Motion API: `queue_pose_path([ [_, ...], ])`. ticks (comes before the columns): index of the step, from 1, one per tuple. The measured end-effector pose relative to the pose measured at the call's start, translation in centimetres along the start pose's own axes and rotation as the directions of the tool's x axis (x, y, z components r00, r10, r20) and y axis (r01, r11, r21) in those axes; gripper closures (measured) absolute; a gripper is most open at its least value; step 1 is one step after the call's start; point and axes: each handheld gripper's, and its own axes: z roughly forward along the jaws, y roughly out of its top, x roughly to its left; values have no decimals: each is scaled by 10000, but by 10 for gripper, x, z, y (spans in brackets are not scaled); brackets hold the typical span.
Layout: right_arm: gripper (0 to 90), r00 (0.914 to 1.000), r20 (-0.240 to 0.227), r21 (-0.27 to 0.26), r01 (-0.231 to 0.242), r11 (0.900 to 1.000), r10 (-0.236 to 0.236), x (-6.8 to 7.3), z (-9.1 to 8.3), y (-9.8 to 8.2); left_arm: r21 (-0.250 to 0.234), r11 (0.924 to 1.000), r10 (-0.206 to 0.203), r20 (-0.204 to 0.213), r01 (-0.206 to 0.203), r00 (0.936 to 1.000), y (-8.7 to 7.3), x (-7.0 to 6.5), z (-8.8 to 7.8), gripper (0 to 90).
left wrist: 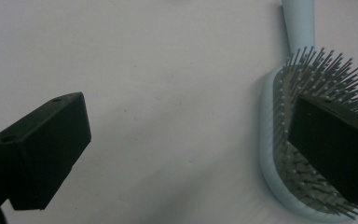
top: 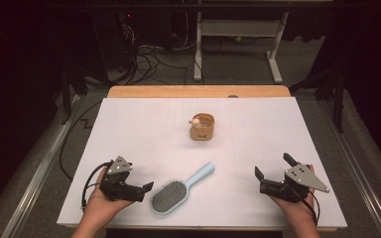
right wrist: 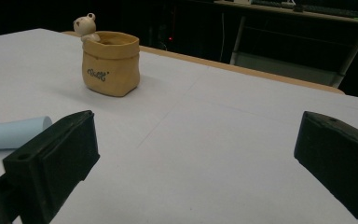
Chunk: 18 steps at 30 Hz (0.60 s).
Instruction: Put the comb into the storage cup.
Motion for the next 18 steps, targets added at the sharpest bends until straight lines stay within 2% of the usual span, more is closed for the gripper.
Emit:
queue_pose_path([
  [9, 2, 10000, 4, 64, 70, 10000, -70, 1, 1, 0, -69, 9989, 477, 502, -474, 9976, 5, -21, 6, 0],
  [18, 1, 10000, 42, 121, 77, 9999, -78, 1, 1, 0, 143, 9941, 1052, 1002, -1071, 9894, 9, -45, 14, 0],
])
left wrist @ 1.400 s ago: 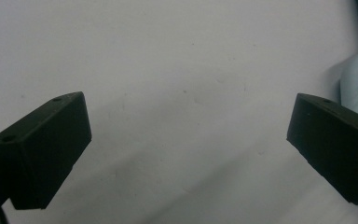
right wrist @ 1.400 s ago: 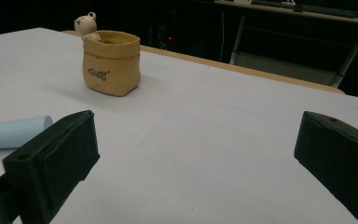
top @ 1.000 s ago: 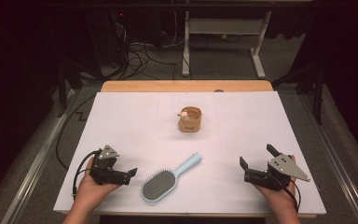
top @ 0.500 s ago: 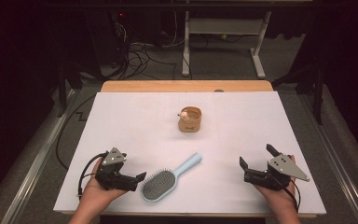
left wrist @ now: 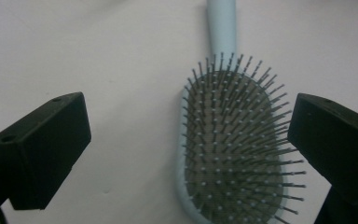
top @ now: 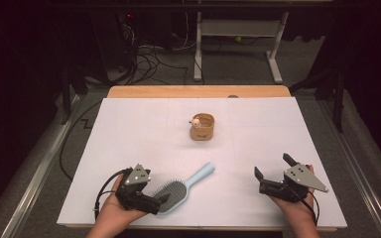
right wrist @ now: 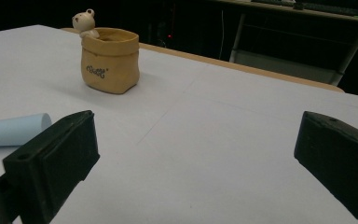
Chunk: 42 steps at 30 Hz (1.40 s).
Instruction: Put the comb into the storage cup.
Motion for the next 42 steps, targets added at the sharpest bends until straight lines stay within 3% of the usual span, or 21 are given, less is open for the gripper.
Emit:
queue_pose_path([
  [7, 2, 10000, -2, -3, 36, 10000, -36, 0, 0, 0, 236, 9995, 217, 92, -219, 9997, 1, -10, 8, 2],
  [20, 1, 10000, -31, 46, 22, 10000, -22, 2, 1, 0, 1236, 9914, 419, 206, -442, 9989, -1, -18, 30, 21],
  [42, 2, 9999, -69, 100, -94, 9999, 95, 2, 1, -2, 2044, 9771, 624, -132, -584, 9980, -3, -20, 42, 61],
])
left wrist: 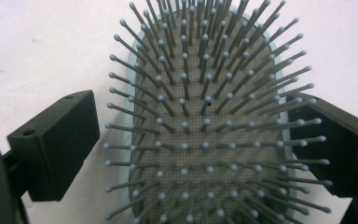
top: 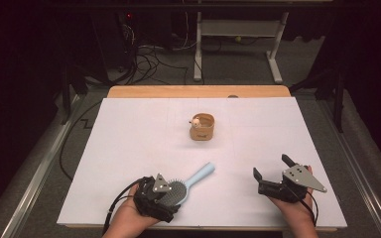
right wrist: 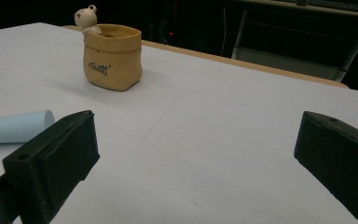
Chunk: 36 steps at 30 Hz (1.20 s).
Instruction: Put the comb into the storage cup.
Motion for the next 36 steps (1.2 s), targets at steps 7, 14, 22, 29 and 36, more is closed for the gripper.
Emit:
queue_pose_path([
  [7, 1, 10000, -7, 19, -39, 10000, 39, 0, 0, -1, 106, 9999, -38, 31, 38, 10000, 0, 1, 1, 63],
  [14, 2, 10000, 46, -29, -12, 10000, 12, -1, -1, 0, 175, 9998, -96, 179, 93, 9998, -1, 2, 2, 65],
  [22, 2, 10000, 12, 31, -43, 10000, 43, 0, 0, 0, 115, 9998, -191, 268, 188, 9995, -1, 2, 4, 39],
  [29, 2, 10000, 37, 18, -80, 10000, 80, -1, 0, 0, 618, 9980, -116, 366, 93, 9993, 6, 3, 5, 13],
  [36, 2, 9999, 73, 23, -141, 9999, 141, -2, -1, -1, 1087, 9941, -41, 468, -10, 9989, 11, 6, 3, 66],
])
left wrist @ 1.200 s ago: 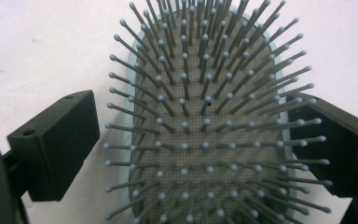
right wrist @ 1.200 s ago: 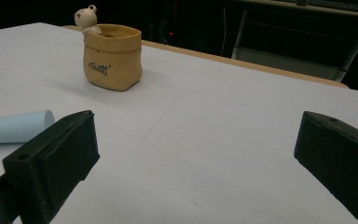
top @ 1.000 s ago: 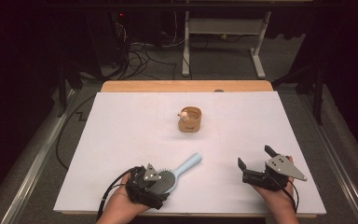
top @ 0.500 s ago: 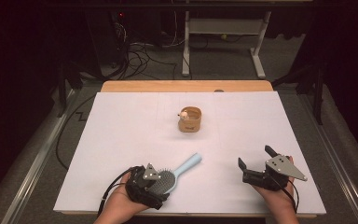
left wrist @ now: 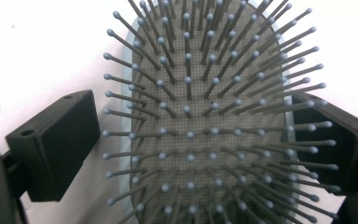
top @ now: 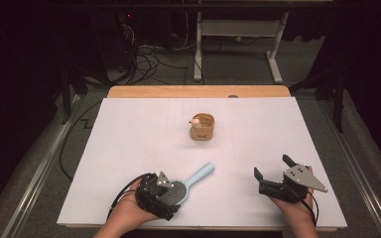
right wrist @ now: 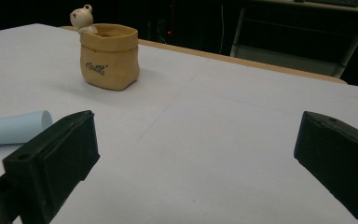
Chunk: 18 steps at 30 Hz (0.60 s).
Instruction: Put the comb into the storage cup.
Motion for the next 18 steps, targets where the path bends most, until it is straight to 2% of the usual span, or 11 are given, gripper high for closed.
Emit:
queue_pose_path([
  [3, 2, 10000, -15, 46, -15, 10000, 15, -1, 0, 0, 70, 10000, 0, 4, 0, 10000, 1, 1, -1, 83],
  [9, 2, 10000, 2, 74, -47, 10000, 47, -1, 0, 0, 226, 9996, 154, 74, -155, 9999, 4, 5, -4, 191],
  [18, 2, 9999, 5, 61, -110, 9999, 110, -1, 0, 0, 636, 9978, 188, 168, -198, 9997, 10, 6, -4, 196],
])
